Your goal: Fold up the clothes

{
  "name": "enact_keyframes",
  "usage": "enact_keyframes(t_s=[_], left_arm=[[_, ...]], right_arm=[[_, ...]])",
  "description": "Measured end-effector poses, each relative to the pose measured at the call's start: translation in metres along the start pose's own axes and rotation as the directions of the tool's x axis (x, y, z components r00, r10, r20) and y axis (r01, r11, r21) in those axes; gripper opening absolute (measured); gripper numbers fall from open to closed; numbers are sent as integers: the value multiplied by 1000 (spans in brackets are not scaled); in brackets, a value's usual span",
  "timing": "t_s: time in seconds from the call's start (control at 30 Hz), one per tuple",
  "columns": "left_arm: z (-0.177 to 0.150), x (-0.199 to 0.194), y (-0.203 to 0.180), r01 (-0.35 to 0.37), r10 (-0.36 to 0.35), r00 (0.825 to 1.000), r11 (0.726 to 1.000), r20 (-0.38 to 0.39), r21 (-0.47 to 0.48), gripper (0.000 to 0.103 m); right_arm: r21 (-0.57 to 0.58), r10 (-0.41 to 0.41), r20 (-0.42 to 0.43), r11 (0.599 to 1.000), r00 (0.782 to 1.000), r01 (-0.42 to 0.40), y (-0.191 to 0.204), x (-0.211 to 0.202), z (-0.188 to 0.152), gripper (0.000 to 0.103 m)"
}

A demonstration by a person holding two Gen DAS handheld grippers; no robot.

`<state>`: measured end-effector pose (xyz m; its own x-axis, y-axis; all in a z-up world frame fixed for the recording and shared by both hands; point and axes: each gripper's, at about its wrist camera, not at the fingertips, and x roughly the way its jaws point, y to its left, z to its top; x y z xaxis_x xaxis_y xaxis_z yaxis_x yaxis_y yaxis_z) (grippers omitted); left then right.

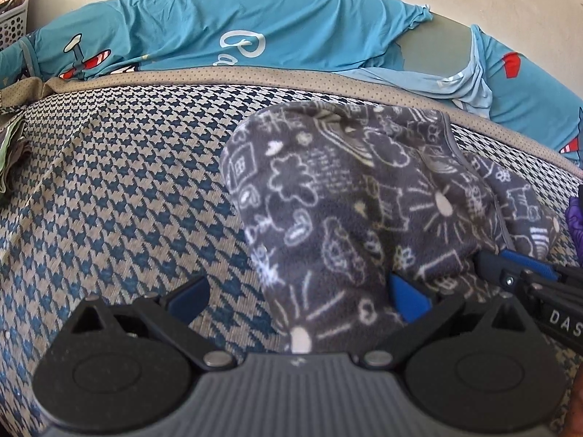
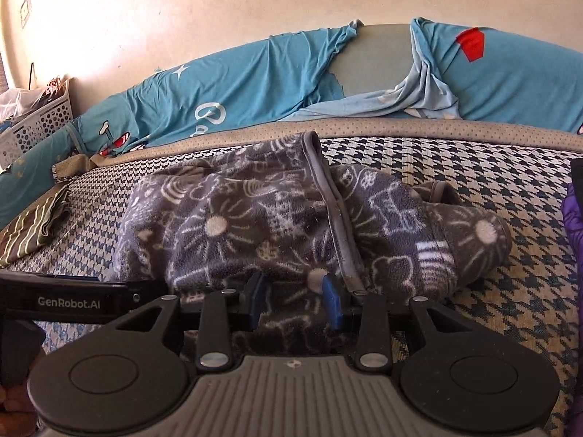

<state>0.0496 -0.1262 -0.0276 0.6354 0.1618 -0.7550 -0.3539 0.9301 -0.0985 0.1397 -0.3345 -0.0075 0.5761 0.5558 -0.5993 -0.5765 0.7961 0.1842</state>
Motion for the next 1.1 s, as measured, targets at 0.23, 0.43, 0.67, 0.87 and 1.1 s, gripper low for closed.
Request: enact_keyframes(t_s=[0.23, 0.43, 0.67, 0.87, 1.1], left_arm=[[-3, 7, 5, 19, -19, 1000, 1000, -1, 10, 103], [-4, 3, 1, -6, 5, 1000, 1000, 6, 27, 103], [1, 4, 9, 21, -22, 999, 999, -35, -38, 103], [0, -11, 7, 25, -27, 999, 998, -25, -59, 103], [-11, -34, -9, 45, -45, 999, 999, 6, 4, 103]], right_arm=[[-79, -30, 2, 996, 1000, 30, 9, 3, -2, 34], [-74, -18, -5, 997, 1000, 18, 6, 0, -1, 34], [-27, -20, -14, 999, 1000, 19, 5, -12, 0, 41], [44, -21, -7, 999, 1000, 21, 5, -24, 1, 49], [153, -36, 8, 988, 999, 34, -6, -36, 2, 52]])
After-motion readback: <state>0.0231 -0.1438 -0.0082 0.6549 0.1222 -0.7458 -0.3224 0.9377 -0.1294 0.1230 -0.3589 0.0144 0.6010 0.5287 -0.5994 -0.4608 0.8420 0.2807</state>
